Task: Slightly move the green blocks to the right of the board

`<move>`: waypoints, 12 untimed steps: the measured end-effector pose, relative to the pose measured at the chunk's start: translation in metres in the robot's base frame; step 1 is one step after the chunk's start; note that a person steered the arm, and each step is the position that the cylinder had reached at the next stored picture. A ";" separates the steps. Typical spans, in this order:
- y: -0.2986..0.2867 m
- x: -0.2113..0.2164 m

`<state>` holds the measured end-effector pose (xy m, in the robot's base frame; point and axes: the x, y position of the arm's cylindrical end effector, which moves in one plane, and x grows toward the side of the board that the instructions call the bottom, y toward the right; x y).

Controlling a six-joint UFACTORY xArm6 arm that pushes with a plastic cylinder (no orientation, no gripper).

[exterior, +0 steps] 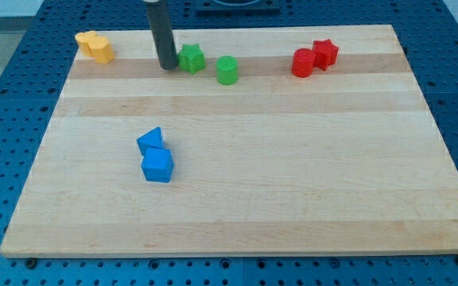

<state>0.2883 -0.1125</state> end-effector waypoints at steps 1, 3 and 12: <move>0.033 0.017; 0.098 0.068; 0.183 0.065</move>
